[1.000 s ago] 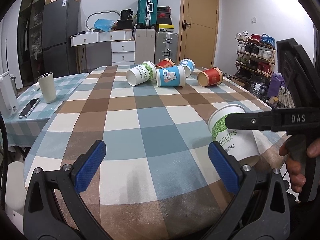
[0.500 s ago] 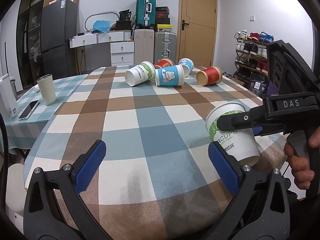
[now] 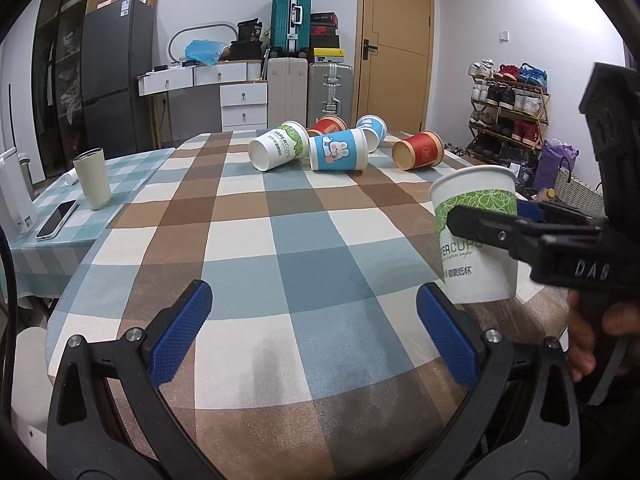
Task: Flip cup upright
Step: 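Rotate the held white cup with the right gripper, opening upward, then lower the upright white cup onto the table and open the right gripper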
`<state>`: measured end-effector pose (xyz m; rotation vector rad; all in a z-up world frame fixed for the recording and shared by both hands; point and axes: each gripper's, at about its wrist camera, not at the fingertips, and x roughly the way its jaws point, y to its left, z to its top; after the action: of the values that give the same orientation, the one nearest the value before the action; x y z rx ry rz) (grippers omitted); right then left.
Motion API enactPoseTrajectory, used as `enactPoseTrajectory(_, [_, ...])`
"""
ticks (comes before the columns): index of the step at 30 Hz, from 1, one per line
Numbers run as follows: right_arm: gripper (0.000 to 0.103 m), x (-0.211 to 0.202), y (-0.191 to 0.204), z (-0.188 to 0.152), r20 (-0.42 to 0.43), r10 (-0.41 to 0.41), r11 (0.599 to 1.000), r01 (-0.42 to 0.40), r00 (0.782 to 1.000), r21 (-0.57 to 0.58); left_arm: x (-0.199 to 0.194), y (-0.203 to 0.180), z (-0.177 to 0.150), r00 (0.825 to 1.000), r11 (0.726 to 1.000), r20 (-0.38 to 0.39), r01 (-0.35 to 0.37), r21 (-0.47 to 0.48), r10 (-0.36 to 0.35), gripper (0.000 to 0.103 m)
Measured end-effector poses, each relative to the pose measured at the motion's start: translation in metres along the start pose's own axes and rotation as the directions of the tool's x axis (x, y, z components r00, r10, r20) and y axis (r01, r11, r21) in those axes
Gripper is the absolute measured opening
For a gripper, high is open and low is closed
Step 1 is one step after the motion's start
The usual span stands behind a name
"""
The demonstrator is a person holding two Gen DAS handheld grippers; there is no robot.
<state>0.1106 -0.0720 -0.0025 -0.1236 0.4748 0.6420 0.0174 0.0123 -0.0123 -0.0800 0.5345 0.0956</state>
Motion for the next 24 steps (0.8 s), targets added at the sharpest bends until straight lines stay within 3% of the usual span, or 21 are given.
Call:
enactPoseTrajectory(7, [0.077, -0.003, 0.012, -0.008, 0.124, -0.115, 0.986, 0.129, 0.986, -0.108, 0.000, -0.001, -0.001, 1.000, 1.000, 0.000, 0.000, 0.001, 0.000, 0.102])
enactPoseTrajectory(10, [0.077, 0.001, 0.014, -0.008, 0.133, -0.141, 0.980, 0.157, 0.981, -0.123, 0.000, -0.001, -0.001, 1.000, 1.000, -0.001, 0.000, 0.001, 0.000, 0.102])
enactPoseTrajectory(24, [0.077, 0.005, 0.022, -0.013, 0.096, -0.128, 0.978, 0.142, 0.987, -0.156, 0.001, -0.002, -0.002, 1.000, 1.000, 0.001, 0.001, 0.001, -0.001, 0.102])
